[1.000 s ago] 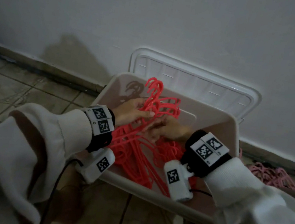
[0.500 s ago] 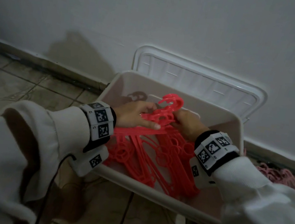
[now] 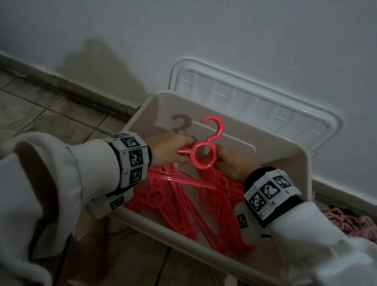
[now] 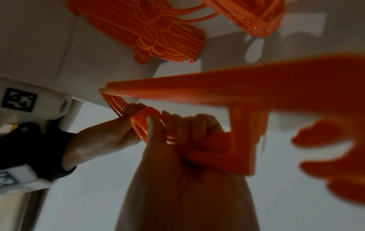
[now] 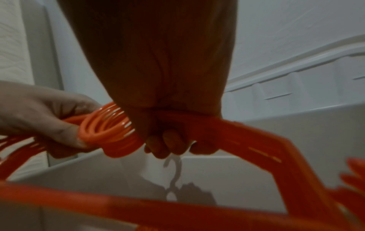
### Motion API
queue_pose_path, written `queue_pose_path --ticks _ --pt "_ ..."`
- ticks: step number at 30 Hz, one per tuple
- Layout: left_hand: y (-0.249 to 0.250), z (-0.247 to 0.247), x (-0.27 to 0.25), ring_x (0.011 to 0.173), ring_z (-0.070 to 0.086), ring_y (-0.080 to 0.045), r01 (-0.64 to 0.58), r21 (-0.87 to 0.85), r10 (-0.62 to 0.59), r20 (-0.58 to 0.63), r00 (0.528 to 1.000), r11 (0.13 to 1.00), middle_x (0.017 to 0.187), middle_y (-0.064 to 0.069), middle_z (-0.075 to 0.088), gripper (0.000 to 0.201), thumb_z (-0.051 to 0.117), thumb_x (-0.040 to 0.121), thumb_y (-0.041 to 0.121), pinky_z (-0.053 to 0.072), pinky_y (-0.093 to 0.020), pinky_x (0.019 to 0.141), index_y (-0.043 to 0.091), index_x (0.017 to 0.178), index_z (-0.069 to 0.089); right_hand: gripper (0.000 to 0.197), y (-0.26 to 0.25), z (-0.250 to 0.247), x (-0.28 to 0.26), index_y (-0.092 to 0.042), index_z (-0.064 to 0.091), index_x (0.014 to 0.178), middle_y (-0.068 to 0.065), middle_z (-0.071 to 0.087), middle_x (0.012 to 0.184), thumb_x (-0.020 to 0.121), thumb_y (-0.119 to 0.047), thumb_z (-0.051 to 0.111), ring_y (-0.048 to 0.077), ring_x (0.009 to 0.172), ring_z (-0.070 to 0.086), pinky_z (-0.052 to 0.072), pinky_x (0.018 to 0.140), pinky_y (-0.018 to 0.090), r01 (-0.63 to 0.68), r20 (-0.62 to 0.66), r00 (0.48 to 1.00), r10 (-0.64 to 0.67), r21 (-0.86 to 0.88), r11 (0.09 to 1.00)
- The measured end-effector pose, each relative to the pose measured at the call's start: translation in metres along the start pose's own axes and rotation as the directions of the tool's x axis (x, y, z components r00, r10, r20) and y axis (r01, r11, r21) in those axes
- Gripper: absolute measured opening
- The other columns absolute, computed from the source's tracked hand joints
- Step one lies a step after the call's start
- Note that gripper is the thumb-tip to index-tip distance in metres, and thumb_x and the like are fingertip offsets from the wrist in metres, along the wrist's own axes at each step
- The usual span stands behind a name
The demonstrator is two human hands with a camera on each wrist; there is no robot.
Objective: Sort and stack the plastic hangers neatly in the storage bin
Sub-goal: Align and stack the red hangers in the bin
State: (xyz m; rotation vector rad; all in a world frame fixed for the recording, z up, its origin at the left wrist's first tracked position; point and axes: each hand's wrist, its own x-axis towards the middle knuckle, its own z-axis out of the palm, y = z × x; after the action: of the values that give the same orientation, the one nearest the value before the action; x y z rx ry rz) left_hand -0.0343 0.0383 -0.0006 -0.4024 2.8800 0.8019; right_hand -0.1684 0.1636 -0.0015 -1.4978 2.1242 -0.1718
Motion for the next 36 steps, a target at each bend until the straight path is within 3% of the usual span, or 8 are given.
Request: queue_pose_path --ticks 5,12,17,21,25,29,32,36 --pt "0.005 0.007 -0.001 0.097 0.059 -0.016 0.021 -0.068 -0.011 0.145 0.989 0.997 0.109 -0.001 0.063 0.05 0.068 0.081 0.028 0.047 -0.03 0.086 0.016 0.125 0.048 0.038 0.002 0.002 0.002 -0.009 0.055 0.126 0.011 0.056 0.13 0.089 -0.006 0.047 0.025 0.124 0.048 0.033 0.107 0.035 -0.006 0.027 1.0 0.007 -0.019 1.0" --pt "0.006 0.008 0.004 0.093 0.056 -0.018 0.095 -0.162 -0.101 -0.025 0.995 0.982 0.098 0.001 0.058 0.034 0.046 0.094 0.04 0.042 -0.029 0.084 0.014 0.115 0.053 0.041 0.005 -0.001 0.005 -0.006 0.048 0.128 0.012 0.054 0.127 0.088 -0.009 0.055 0.026 0.119 0.05 0.032 0.094 0.025 -0.025 -0.032 0.999 0.027 0.049 0.998" --pt "-0.017 0.009 0.006 0.088 0.058 -0.025 0.229 -0.052 -0.233 -0.079 0.969 0.972 0.091 -0.006 0.059 0.036 0.047 0.094 0.041 0.044 -0.038 0.086 0.009 0.105 0.056 0.044 0.045 -0.003 0.012 0.0 0.042 0.124 0.02 0.047 0.127 0.084 -0.007 0.058 0.033 0.118 0.048 0.041 0.096 0.039 -0.312 -0.253 0.908 0.334 0.126 0.942" --pt "-0.033 0.011 0.011 0.099 0.058 -0.024 0.262 -0.001 -0.259 -0.164 0.952 0.965 0.099 -0.005 0.064 0.04 0.043 0.091 0.049 0.042 -0.043 0.093 0.015 0.105 0.059 0.033 0.061 0.022 0.006 0.004 0.059 0.114 0.019 0.062 0.113 0.092 -0.021 0.053 0.032 0.105 0.06 0.048 0.073 0.027 -0.476 0.168 0.866 0.472 -0.015 0.879" --pt "-0.036 0.009 0.017 0.1 0.057 -0.023 0.26 -0.049 -0.265 -0.202 0.943 0.964 0.097 -0.003 0.064 0.048 0.04 0.088 0.056 0.039 -0.043 0.096 0.016 0.104 0.061 0.037 0.062 0.074 0.009 -0.001 0.056 0.121 0.017 0.058 0.125 0.09 -0.022 0.055 0.032 0.117 0.055 0.046 0.093 0.034 -0.497 0.414 0.747 0.52 -0.171 0.851" --pt "-0.031 0.008 0.019 0.08 0.06 -0.024 0.245 -0.162 -0.273 -0.185 0.944 0.956 0.079 -0.002 0.062 0.051 0.041 0.083 0.061 0.046 -0.039 0.083 0.015 0.091 0.06 0.107 0.09 0.127 0.03 -0.011 0.05 0.128 0.012 0.052 0.132 0.058 -0.091 0.042 0.028 0.117 0.053 0.042 0.092 0.03 -0.487 0.438 0.753 0.491 -0.13 0.864" --pt "-0.024 0.009 0.019 0.075 0.05 -0.021 0.268 -0.193 -0.305 -0.202 0.93 0.944 0.074 0.001 0.047 0.028 0.05 0.093 0.038 0.033 -0.028 0.07 0.012 0.083 0.051 0.053 0.062 0.117 0.027 -0.007 0.047 0.131 0.014 0.051 0.133 0.09 -0.04 0.052 0.027 0.121 0.05 0.039 0.09 0.027 -0.508 0.373 0.785 0.495 -0.071 0.859" --pt "-0.019 0.007 0.019 0.073 0.042 -0.015 0.243 -0.18 -0.281 -0.232 0.931 0.953 0.068 0.01 0.037 0.024 0.049 0.094 0.036 0.025 -0.024 0.066 0.02 0.078 0.042 0.044 0.061 0.118 0.036 -0.007 0.055 0.121 0.016 0.06 0.12 0.089 -0.037 0.056 0.03 0.108 0.059 0.045 0.083 0.031 -0.544 0.238 0.808 0.539 -0.048 0.838"
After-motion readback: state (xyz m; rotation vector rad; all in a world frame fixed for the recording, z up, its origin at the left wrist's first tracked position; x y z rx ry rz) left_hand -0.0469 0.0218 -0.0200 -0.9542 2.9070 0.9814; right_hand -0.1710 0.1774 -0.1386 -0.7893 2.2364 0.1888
